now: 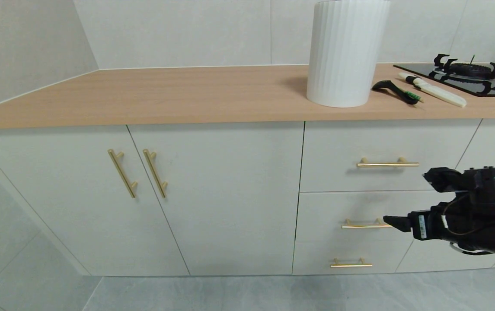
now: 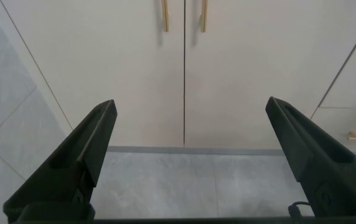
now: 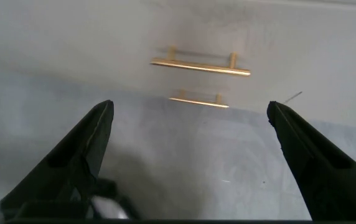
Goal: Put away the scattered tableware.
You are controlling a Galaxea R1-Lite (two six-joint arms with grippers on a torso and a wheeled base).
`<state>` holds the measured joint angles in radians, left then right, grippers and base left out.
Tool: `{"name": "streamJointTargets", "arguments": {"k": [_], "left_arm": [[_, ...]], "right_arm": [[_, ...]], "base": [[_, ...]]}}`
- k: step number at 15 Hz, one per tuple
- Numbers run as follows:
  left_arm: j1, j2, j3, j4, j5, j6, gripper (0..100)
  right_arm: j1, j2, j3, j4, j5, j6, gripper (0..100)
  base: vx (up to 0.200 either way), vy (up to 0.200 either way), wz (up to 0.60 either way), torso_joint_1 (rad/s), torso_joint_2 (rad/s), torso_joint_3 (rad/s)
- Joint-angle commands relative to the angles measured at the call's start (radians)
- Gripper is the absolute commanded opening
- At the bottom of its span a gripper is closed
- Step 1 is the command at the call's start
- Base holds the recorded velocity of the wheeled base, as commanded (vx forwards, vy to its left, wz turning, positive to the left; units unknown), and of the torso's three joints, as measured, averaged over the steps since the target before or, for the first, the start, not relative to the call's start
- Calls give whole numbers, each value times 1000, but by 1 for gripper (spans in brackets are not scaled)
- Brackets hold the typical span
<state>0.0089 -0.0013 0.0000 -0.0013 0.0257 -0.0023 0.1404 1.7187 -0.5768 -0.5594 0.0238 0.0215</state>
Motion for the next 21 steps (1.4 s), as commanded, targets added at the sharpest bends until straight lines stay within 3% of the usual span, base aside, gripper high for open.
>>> {"name": "streamJointTargets", "arguments": {"k": [1, 5, 9, 17, 21], "left_arm": [[0, 1, 0, 0, 0, -1, 100], [0, 1, 0, 0, 0, -1, 100], [0, 1, 0, 0, 0, -1, 100], [0, 1, 0, 0, 0, -1, 100], [0, 1, 0, 0, 0, -1, 100]], "right_arm": [[2, 226, -6, -114, -50, 0, 100], [2, 383, -5, -353, -99, 8, 100], [7, 536, 6, -626, -216, 6, 100], [30, 634, -34, -691, -263, 26, 100], [30, 683, -34, -826, -272, 25, 100]], "base": [[0, 0, 0, 0, 0, 0], [0, 0, 0, 0, 0, 0], [0, 0, 0, 0, 0, 0], [0, 0, 0, 0, 0, 0], [0, 0, 0, 0, 0, 0]]}}
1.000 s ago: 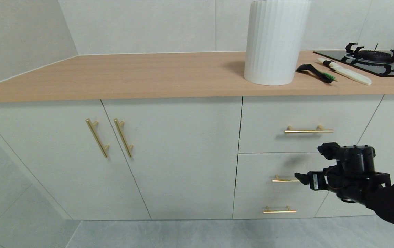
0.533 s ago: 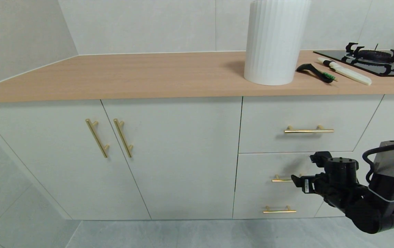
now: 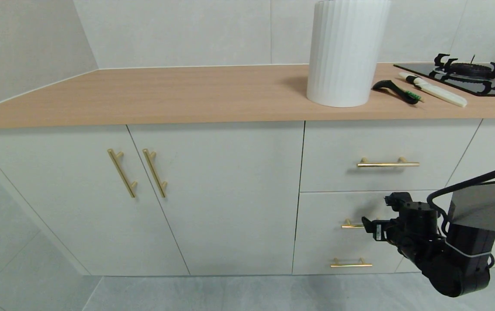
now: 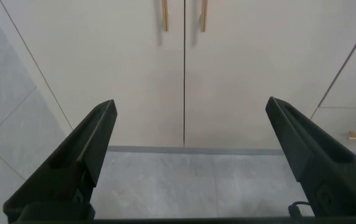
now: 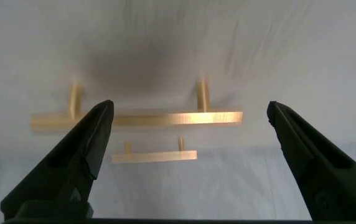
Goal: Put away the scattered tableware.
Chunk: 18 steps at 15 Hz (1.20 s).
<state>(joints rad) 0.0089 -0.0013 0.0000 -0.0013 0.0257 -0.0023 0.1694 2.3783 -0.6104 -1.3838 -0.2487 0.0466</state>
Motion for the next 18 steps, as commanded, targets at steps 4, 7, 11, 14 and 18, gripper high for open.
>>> {"name": "streamJointTargets", "arguments": {"k": [4, 7, 11, 14, 18], "left_arm": [[0, 1, 0, 0, 0, -1, 100], [0, 1, 0, 0, 0, -1, 100], [0, 1, 0, 0, 0, -1, 100], [0, 1, 0, 0, 0, -1, 100], [0, 1, 0, 0, 0, -1, 100]], "right_arm": [[1, 45, -3, -12, -6, -4, 100], [1, 59, -15, -12, -7, -5, 100], [1, 61, -19, -12, -7, -5, 100], [1, 59, -14, -12, -7, -7, 100], [2, 58, 1, -3, -6, -8, 100]], "base": [[0, 0, 0, 0, 0, 0], [0, 0, 0, 0, 0, 0], [0, 0, 0, 0, 0, 0], [0, 0, 0, 0, 0, 0], [0, 0, 0, 0, 0, 0]]}}
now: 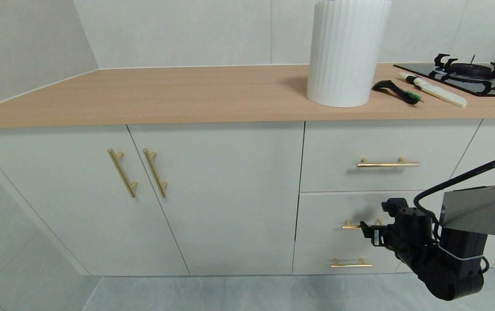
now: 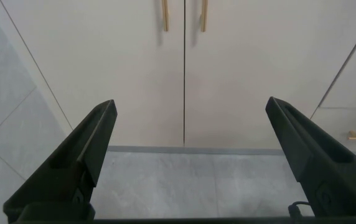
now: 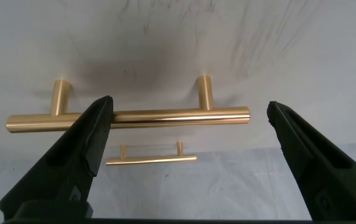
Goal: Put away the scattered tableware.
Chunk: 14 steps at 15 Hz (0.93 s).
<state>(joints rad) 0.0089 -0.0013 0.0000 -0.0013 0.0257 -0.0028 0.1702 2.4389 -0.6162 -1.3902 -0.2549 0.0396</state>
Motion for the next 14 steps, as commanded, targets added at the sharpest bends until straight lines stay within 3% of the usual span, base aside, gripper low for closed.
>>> {"name": "streamJointTargets", "arguments": {"k": [1, 6, 8, 9, 14], "left_arm": [[0, 1, 0, 0, 0, 0, 100], [0, 1, 0, 0, 0, 0, 100], [0, 1, 0, 0, 0, 0, 100], [0, 1, 0, 0, 0, 0, 100], [0, 1, 0, 0, 0, 0, 100]], "right_arm": [[2, -5, 12, 5, 2, -1, 100], [3, -98, 69, 100, 19, -15, 100], [3, -212, 104, 243, 83, -24, 100], [5, -371, 122, 415, 152, -29, 100], [95, -874, 52, 924, 163, -27, 100]], "base": [[0, 0, 0, 0, 0, 0], [0, 0, 0, 0, 0, 0], [0, 0, 0, 0, 0, 0], [0, 0, 0, 0, 0, 0], [0, 0, 0, 0, 0, 0]]}}
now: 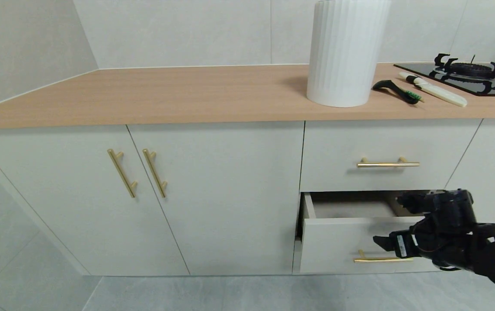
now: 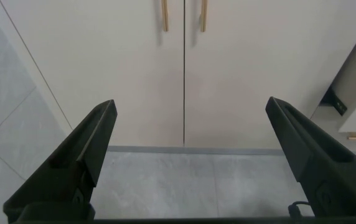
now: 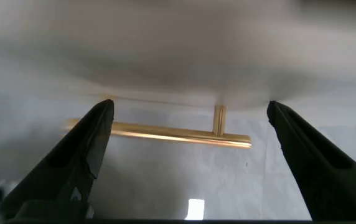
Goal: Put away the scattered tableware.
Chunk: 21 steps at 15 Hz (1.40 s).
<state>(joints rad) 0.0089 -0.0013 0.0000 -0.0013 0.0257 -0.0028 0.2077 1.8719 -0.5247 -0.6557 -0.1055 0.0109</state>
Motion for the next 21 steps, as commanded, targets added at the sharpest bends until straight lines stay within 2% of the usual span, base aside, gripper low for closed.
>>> {"name": "streamJointTargets", "arguments": {"k": [1, 4, 7, 8, 11, 15, 21], "left_arm": [[0, 1, 0, 0, 0, 0, 100], [0, 1, 0, 0, 0, 0, 100], [0, 1, 0, 0, 0, 0, 100], [0, 1, 0, 0, 0, 0, 100], [0, 1, 0, 0, 0, 0, 100], [0, 1, 0, 0, 0, 0, 100], [0, 1, 0, 0, 0, 0, 100]], "right_arm": [[79, -356, -51, 226, 12, 1, 100], [107, -352, -57, 214, 10, 11, 100], [105, -189, -46, 44, -5, 32, 100], [102, -88, -40, -62, -37, 60, 100], [96, 70, -29, -232, -105, 77, 100], [98, 61, -21, -232, -105, 80, 100], [99, -16, -32, -77, -95, 78, 100]], "base": [[0, 0, 0, 0, 0, 0], [0, 0, 0, 0, 0, 0], [0, 0, 0, 0, 0, 0], [0, 0, 0, 0, 0, 0], [0, 0, 0, 0, 0, 0], [0, 0, 0, 0, 0, 0], [0, 0, 0, 0, 0, 0]]}}
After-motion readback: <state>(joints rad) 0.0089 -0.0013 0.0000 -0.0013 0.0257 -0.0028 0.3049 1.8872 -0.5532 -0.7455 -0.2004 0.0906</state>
